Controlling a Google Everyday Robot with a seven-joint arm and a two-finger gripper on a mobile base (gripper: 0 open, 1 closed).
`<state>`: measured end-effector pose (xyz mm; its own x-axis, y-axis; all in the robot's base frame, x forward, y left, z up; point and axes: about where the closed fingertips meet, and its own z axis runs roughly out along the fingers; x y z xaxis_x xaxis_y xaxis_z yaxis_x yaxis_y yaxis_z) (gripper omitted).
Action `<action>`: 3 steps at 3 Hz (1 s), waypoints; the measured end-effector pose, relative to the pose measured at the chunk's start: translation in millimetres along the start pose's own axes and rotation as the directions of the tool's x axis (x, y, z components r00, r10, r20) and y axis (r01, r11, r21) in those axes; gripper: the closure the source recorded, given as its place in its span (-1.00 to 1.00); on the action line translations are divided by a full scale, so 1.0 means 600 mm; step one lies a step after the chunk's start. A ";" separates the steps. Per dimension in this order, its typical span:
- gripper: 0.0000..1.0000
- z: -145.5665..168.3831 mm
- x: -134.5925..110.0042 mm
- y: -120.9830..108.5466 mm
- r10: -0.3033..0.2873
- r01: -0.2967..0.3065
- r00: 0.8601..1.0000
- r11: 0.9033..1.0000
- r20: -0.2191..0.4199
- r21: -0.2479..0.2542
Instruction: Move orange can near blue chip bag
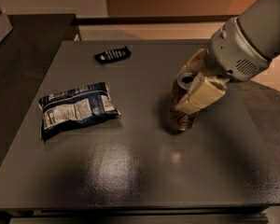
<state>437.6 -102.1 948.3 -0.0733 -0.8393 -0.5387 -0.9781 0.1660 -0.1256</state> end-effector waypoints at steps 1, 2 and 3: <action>1.00 0.000 -0.049 -0.030 -0.012 0.012 1.000 1.000 0.015 0.007; 1.00 0.026 -0.097 -0.040 -0.030 0.030 0.999 0.999 0.025 -0.017; 1.00 0.063 -0.137 -0.037 -0.046 0.047 0.999 0.997 0.027 -0.054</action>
Offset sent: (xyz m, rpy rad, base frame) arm 0.0458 0.0912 0.0212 0.0311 0.0181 0.0728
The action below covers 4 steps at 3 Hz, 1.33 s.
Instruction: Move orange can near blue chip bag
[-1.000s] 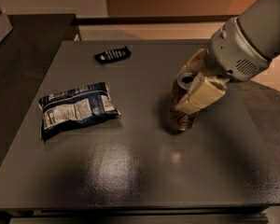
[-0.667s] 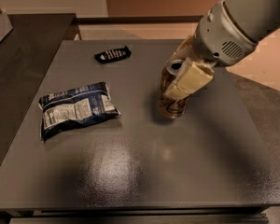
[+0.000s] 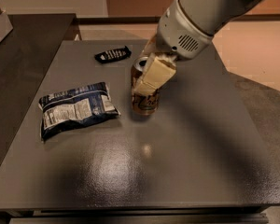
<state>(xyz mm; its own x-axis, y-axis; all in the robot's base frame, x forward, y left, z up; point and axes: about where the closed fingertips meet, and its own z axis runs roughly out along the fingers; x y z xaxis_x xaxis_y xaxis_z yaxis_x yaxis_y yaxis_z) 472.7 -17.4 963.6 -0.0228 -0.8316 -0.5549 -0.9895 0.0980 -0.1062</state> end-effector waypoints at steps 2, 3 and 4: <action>1.00 0.070 -0.027 0.006 0.002 -0.002 1.000 0.999 -0.008 -0.053; 1.00 0.097 -0.025 0.008 0.008 -0.009 1.000 0.998 -0.016 -0.057; 1.00 0.114 -0.020 0.009 0.013 -0.014 1.000 0.999 -0.028 -0.041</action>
Offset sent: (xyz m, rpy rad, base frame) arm 0.0067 0.0521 -0.0441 -0.0114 0.0750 0.0322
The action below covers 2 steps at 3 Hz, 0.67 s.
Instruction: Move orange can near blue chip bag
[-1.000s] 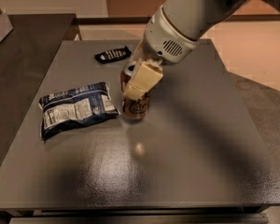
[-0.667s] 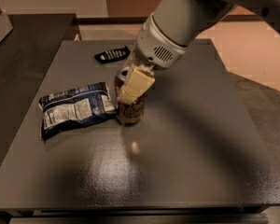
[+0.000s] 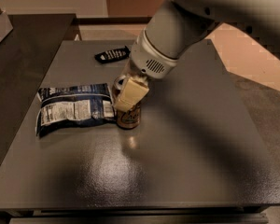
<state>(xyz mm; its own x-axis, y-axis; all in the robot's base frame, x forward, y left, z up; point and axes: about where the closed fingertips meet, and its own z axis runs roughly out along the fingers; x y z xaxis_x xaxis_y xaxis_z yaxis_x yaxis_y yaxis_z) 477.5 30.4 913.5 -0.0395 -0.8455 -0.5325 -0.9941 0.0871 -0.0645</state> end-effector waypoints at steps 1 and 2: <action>1.00 0.010 0.005 -0.002 -0.003 0.004 1.000 1.000 -0.018 0.030; 0.66 0.014 0.011 -0.006 -0.004 0.006 0.999 0.998 -0.035 0.061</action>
Offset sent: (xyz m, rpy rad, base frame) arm 0.0099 -0.0046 -0.0195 -0.0577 -0.0735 -0.0541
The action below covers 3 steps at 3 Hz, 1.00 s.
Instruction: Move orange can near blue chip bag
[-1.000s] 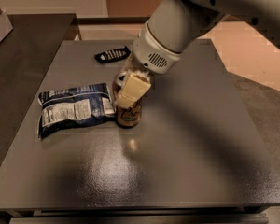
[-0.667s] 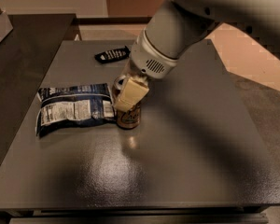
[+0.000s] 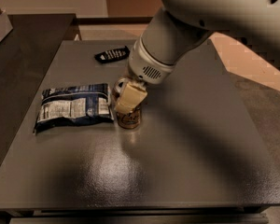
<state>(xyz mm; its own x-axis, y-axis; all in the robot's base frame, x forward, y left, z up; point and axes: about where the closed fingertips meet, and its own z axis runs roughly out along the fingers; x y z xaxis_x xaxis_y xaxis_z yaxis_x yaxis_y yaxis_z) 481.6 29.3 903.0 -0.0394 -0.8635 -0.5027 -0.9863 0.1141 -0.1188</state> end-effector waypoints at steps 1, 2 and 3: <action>0.19 -0.002 -0.002 0.002 -0.003 0.003 1.000 1.000 0.000 0.002; -0.31 -0.005 -0.005 0.003 -0.007 0.007 1.000 1.000 0.000 0.005; -0.74 -0.006 -0.007 0.005 -0.009 0.009 1.000 1.000 0.000 0.007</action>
Offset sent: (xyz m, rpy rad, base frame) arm -0.0009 0.0006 0.0015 -0.0004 -0.0031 0.0014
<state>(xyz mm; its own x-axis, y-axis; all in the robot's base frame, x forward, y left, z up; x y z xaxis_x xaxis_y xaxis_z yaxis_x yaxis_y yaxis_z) 478.3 31.3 908.0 -0.0301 -0.8647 -0.5014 -0.9855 0.1095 -0.1296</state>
